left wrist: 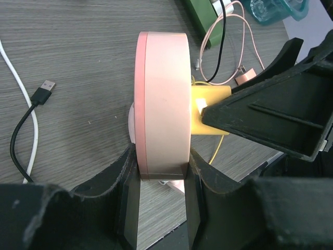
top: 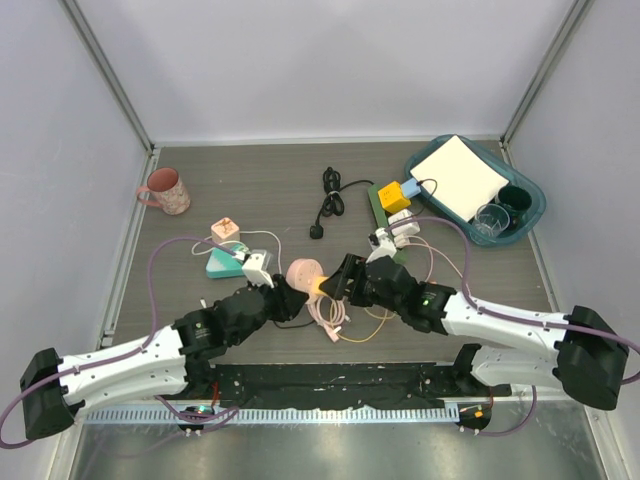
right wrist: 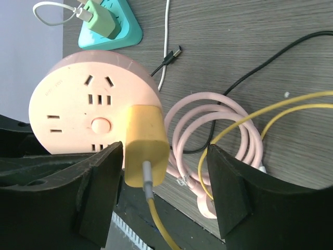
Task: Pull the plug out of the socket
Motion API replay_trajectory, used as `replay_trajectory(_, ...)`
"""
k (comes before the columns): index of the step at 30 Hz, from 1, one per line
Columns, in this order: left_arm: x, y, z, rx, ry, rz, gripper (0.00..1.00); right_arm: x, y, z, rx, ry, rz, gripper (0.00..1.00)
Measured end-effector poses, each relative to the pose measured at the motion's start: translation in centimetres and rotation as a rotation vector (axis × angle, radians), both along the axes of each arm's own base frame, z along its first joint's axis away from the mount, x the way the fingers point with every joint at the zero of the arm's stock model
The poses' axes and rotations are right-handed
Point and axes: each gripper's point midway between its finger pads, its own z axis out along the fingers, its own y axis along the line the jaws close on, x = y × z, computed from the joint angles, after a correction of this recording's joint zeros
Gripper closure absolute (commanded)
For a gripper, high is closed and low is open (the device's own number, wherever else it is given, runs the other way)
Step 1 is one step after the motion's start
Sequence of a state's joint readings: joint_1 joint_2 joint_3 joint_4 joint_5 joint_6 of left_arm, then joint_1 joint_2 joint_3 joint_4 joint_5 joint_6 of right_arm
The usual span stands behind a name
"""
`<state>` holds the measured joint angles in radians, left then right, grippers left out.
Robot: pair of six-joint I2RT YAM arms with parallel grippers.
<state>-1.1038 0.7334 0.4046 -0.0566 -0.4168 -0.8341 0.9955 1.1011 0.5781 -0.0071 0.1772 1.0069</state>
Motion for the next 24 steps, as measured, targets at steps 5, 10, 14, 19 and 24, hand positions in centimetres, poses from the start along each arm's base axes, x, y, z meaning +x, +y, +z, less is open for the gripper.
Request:
replay_trajectory(5, 0.0, 0.1, -0.2, 0.005, 0.002, 0.001, 1.00, 0.2, 1.5, -0.2, 0.026, 0.009, 0.023, 0.50)
replay_trajectory(10, -0.1, 0.2, -0.5, 0.007, 0.005, 0.002, 1.00, 0.1, 2.2, 0.1, 0.046, 0.006, 0.033, 0.78)
replay_trajectory(14, -0.1, 0.2, -0.6, -0.002, 0.006, 0.006, 0.75, 0.1, 2.3, 0.3, 0.058, 0.007, 0.028, 0.99)
replay_trajectory(19, 0.0, 0.3, -0.2, -0.030, 0.006, 0.019, 0.24, 0.0, 2.4, 0.6, 0.066, -0.003, 0.037, 0.99)
replay_trajectory(24, 0.3, 0.3, 0.9, -0.079, -0.004, 0.043, 0.22, -0.3, 2.0, 0.8, 0.071, -0.005, 0.040, 0.99)
